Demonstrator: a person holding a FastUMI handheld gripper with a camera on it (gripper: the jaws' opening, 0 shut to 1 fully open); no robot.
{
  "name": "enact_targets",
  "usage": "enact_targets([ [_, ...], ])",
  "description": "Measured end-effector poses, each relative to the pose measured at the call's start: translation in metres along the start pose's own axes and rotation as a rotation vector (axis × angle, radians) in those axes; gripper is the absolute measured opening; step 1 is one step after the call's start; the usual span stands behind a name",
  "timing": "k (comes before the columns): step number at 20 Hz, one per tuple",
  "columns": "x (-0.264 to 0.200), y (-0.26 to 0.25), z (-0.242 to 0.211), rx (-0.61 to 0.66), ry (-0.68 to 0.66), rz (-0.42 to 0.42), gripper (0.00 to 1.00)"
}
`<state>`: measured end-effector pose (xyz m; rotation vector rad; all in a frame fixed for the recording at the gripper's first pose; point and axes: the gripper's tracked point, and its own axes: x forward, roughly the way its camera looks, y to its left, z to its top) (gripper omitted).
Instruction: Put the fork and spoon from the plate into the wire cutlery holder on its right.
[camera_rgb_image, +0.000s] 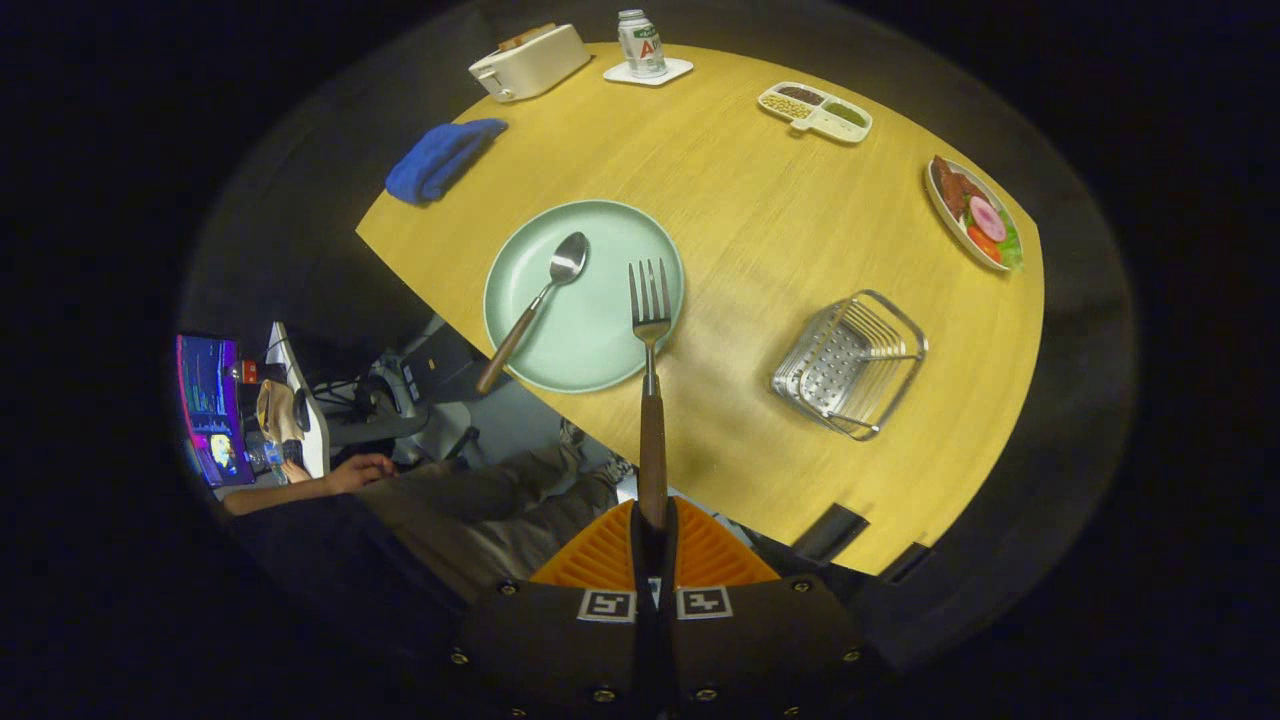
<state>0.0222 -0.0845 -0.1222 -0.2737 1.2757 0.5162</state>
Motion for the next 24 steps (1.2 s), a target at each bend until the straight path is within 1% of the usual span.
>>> enact_targets([
  [2, -0.021, -0.028, -0.011, 0.014, 0.037, -0.038, 0.01],
  [5, -0.039, -0.068, -0.023, 0.053, 0.101, -0.080, 0.01],
  [7, -0.035, -0.087, -0.029, 0.076, 0.135, -0.104, 0.01],
  [11, -0.016, -0.095, -0.030, 0.100, 0.221, -0.064, 0.01],
  [13, -0.005, -0.103, -0.027, 0.086, 0.266, -0.099, 0.01],
  [16, 0.007, -0.106, -0.016, 0.094, 0.316, -0.084, 0.01],
  [21, 0.017, -0.120, 0.003, 0.116, 0.364, -0.113, 0.01],
  [23, 0.019, -0.123, 0.007, 0.122, 0.368, -0.137, 0.06],
  [24, 0.019, -0.124, 0.012, 0.109, 0.360, -0.145, 0.06],
])
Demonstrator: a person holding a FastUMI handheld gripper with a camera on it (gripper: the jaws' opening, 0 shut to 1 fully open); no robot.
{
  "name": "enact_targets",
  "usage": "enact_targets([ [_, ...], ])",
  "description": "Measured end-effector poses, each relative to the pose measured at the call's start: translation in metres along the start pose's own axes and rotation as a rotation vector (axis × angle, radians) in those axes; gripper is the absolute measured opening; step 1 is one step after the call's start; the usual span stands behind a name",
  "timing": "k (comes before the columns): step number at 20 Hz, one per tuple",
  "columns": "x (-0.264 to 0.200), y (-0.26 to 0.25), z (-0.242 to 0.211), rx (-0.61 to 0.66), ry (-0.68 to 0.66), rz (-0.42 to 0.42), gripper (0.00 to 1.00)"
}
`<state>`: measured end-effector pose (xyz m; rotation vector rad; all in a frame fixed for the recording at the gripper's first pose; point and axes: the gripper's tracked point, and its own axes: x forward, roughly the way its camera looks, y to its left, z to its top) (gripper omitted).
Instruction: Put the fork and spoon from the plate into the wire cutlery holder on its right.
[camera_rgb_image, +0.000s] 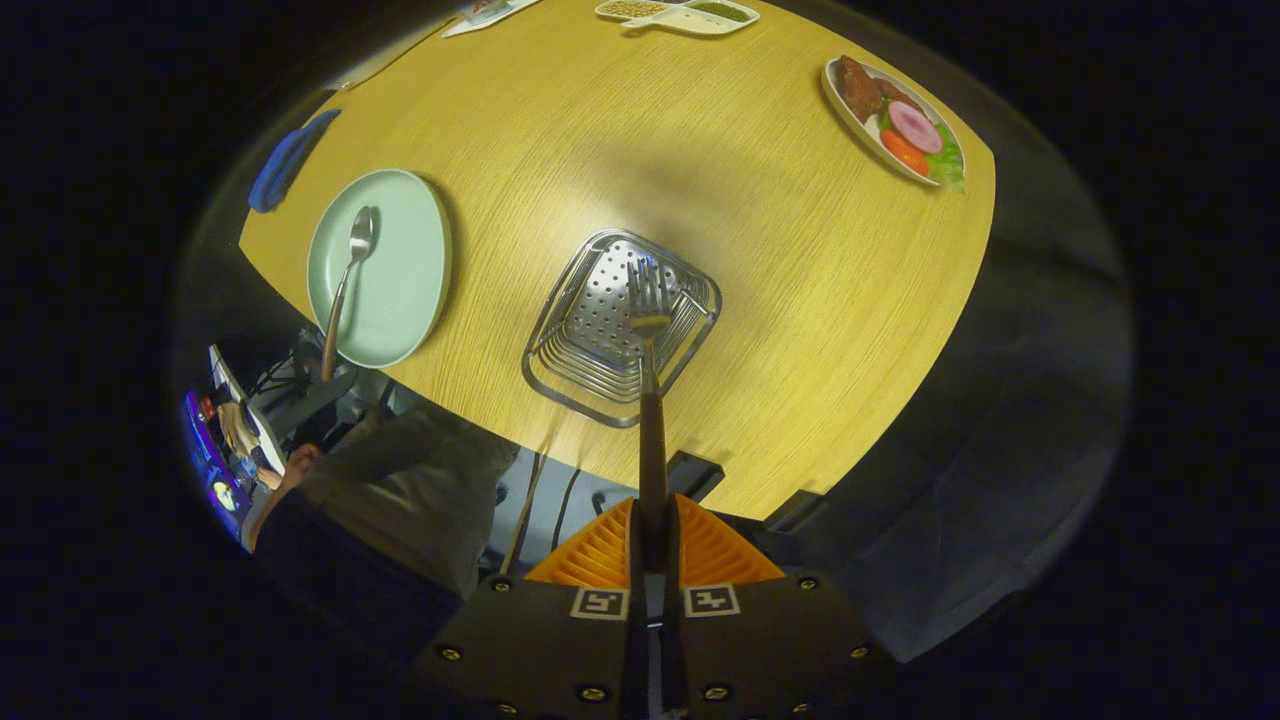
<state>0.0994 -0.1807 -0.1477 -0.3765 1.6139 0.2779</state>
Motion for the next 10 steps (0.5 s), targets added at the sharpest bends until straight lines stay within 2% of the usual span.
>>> enact_targets([
  [4, -0.013, -0.009, 0.009, 0.009, -0.051, -0.044, 0.18],
  [6, -0.026, -0.014, 0.012, 0.038, -0.112, -0.056, 0.19],
  [7, -0.031, -0.016, 0.013, 0.066, -0.155, -0.053, 0.27],
  [10, -0.061, -0.010, 0.016, 0.123, -0.316, -0.048, 0.27],
])
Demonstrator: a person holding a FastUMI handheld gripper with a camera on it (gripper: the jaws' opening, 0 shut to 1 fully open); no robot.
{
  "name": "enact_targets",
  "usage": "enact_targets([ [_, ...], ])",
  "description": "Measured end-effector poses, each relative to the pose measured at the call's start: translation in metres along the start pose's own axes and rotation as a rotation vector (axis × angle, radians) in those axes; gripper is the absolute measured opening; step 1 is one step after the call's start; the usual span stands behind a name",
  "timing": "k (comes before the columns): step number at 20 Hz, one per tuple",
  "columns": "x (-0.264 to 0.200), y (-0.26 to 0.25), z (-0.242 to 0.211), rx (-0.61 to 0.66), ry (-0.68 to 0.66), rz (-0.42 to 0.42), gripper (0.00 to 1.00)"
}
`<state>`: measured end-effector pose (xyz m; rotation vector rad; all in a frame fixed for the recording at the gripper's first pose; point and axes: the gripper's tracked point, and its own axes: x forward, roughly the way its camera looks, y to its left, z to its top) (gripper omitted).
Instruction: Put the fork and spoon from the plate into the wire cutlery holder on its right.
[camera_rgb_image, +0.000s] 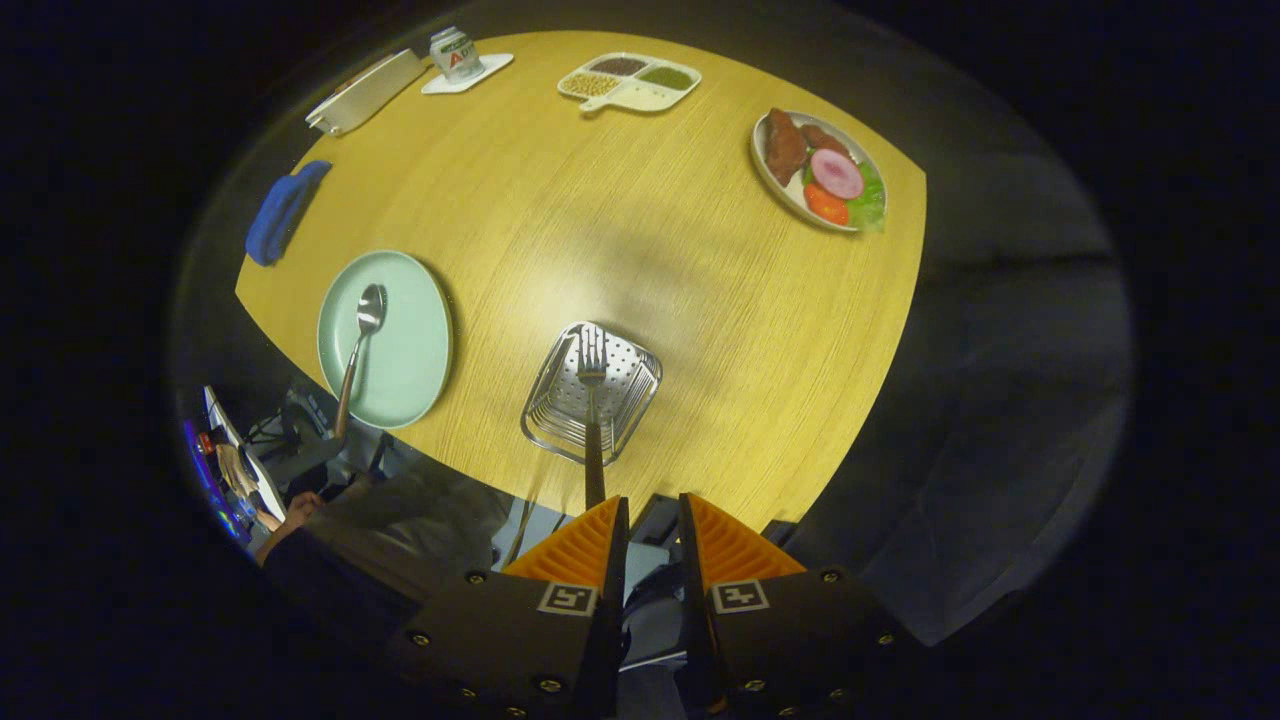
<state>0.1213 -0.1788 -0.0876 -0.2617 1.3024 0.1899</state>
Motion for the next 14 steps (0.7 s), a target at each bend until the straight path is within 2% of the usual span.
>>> enact_targets([
  [3, -0.025, 0.040, -0.003, 0.066, -0.116, 0.102, 0.27],
  [6, -0.038, 0.070, -0.011, 0.072, -0.176, 0.137, 0.27],
  [10, -0.035, 0.129, -0.022, 0.061, -0.212, 0.196, 0.27],
  [14, -0.009, 0.207, -0.034, 0.044, -0.160, 0.305, 0.27],
])
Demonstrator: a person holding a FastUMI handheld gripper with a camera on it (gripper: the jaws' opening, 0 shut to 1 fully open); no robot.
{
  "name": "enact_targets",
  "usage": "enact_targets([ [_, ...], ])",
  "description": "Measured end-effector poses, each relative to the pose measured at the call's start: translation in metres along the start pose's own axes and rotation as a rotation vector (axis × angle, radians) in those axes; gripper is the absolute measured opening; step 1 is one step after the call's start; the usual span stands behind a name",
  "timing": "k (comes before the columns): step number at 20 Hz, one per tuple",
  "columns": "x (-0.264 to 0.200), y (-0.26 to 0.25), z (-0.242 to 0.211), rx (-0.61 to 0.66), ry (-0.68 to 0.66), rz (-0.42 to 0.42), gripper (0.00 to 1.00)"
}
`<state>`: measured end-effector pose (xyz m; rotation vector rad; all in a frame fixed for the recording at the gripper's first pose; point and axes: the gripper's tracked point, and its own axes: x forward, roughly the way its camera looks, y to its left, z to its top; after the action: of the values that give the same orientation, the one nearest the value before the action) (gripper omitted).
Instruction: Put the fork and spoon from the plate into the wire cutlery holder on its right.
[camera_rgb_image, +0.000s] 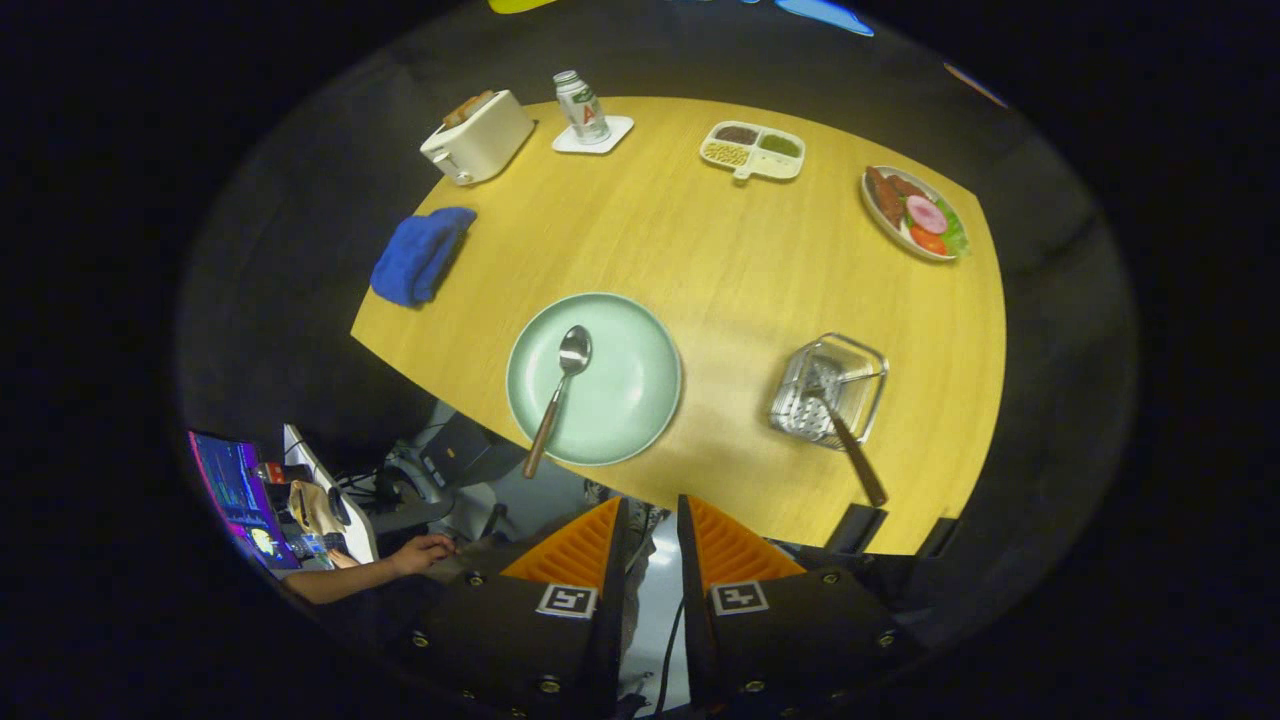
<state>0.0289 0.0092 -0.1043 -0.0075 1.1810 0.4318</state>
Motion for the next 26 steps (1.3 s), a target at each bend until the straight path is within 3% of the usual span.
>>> enact_targets([
  [8, 0.070, 0.071, -0.017, 0.028, 0.102, 0.092, 0.27],
  [13, 0.104, 0.087, -0.018, 0.024, 0.122, 0.058, 0.27],
  [18, 0.138, 0.099, -0.016, 0.112, 0.126, 0.066, 0.27],
  [26, 0.170, 0.108, -0.016, 0.154, 0.165, 0.060, 0.27],
])
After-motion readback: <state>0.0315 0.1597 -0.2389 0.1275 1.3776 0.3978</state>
